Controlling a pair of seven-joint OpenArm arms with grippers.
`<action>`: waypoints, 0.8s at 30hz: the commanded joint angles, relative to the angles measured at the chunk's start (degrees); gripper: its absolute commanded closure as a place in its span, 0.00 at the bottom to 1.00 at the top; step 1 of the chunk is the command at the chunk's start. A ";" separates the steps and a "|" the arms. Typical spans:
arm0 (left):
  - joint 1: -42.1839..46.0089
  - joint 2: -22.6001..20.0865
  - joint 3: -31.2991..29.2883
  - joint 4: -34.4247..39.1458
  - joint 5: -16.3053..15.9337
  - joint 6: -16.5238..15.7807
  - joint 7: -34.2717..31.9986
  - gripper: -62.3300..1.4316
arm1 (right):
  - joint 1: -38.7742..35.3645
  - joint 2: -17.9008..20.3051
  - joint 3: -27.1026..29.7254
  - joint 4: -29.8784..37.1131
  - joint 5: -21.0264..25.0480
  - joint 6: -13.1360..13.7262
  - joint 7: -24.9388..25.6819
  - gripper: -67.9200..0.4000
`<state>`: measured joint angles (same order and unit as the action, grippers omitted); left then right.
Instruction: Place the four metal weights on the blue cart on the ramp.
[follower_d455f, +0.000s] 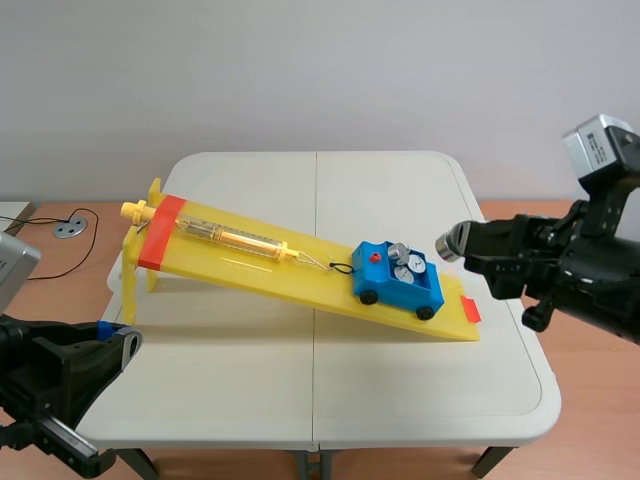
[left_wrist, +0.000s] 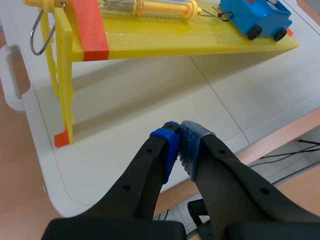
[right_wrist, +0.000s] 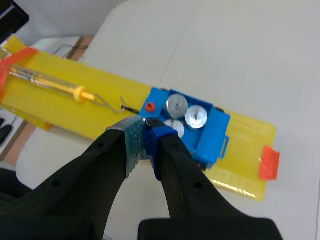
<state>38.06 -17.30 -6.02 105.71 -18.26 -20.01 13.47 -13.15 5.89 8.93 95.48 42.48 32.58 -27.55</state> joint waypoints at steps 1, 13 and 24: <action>-2.05 0.31 -0.74 3.69 -3.39 -1.20 -5.92 0.94 | 5.81 -0.02 0.00 1.03 4.31 2.19 6.14 0.99; -2.05 0.31 -0.74 3.69 -3.39 -1.20 -5.92 0.93 | 14.32 -2.91 -3.17 -11.58 4.24 2.23 6.01 0.99; -2.05 0.31 -0.74 3.69 -3.39 -1.20 -5.92 0.93 | 18.12 -5.51 -3.34 -16.87 3.82 2.21 6.36 0.98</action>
<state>38.04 -17.30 -6.02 105.71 -18.26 -20.01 13.47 -0.64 0.36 5.54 74.00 41.41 32.18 -27.55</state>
